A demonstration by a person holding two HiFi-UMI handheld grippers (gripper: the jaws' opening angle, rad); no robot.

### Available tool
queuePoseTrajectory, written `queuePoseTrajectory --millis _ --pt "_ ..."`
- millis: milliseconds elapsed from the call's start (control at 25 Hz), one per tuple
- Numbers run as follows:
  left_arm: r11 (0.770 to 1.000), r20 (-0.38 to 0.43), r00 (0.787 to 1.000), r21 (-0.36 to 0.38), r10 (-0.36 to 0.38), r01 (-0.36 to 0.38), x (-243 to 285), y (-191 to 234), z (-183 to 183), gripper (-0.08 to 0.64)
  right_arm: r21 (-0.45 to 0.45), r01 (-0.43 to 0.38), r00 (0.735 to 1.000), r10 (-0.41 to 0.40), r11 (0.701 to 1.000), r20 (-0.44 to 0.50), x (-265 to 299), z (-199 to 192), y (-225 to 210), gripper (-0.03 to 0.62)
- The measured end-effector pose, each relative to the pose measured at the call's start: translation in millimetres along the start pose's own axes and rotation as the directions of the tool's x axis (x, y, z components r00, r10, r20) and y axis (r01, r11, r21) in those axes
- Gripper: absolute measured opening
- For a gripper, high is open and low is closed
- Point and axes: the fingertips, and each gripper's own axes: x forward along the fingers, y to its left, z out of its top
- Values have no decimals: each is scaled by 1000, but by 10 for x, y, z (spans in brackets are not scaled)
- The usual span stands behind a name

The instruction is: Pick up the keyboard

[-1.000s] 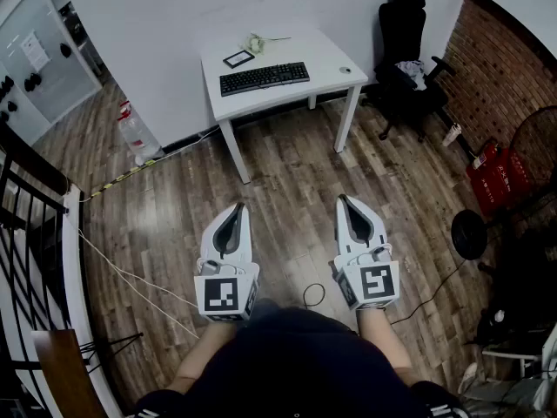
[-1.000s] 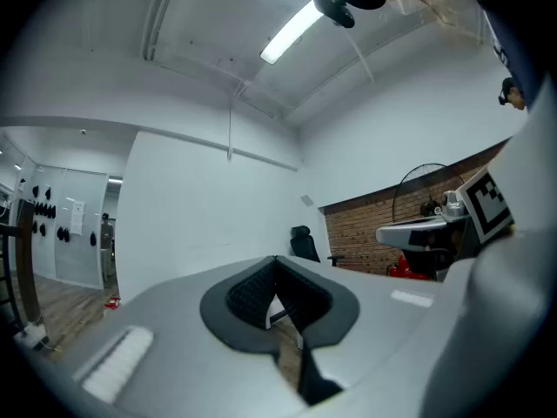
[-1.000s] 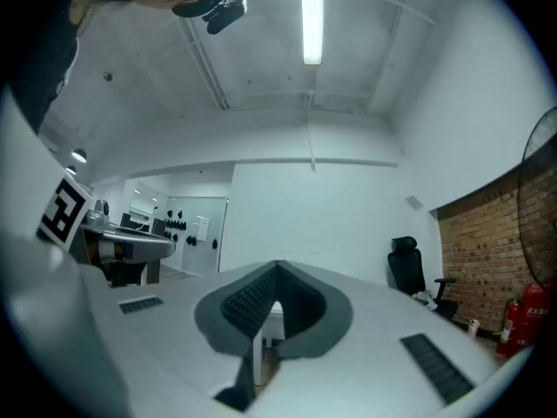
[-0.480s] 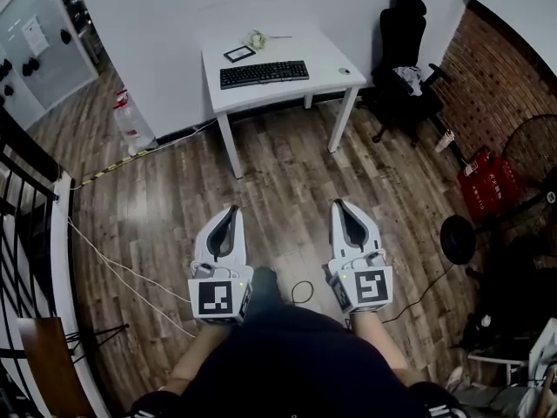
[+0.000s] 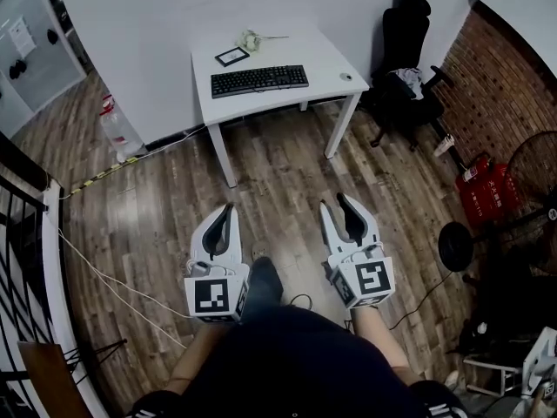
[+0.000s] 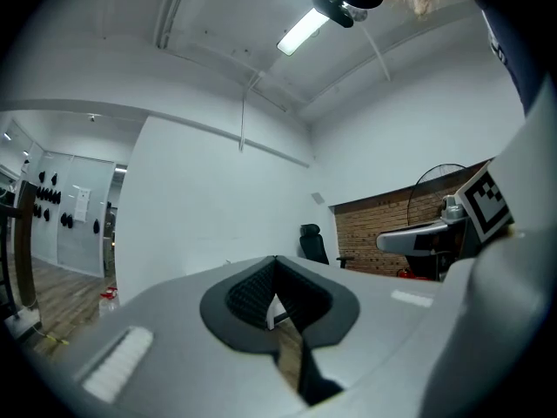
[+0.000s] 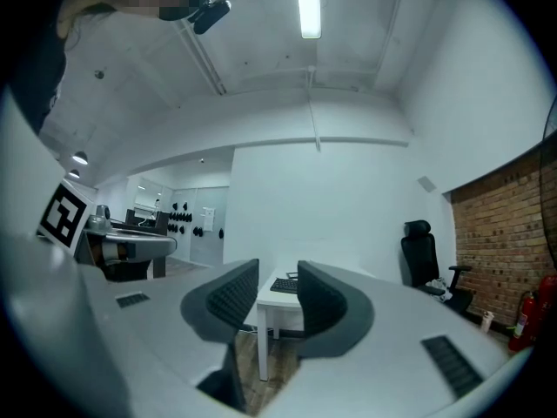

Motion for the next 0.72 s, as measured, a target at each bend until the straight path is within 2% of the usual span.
queuePoseTrajectory --millis 200,400,560,720 --pt "1000 21 1000 8 -16 16 817 424 44 12 -12 15 1000 -15 1000 -25 839 -29 -285 133" --pt "999 -30 999 -23 -45 44 1583 786 9 11 -18 30 998 -30 999 -49 1624 -22 -546 133" --pt "999 -9 999 2 -46 46 2077 1080 -16 11 -14 39 997 -40 999 -59 2124 -71 -694 133" --pt "998 -7 998 -7 -63 63 2469 1235 -55 11 -13 44 996 -45 999 -76 2518 -109 -832 133"
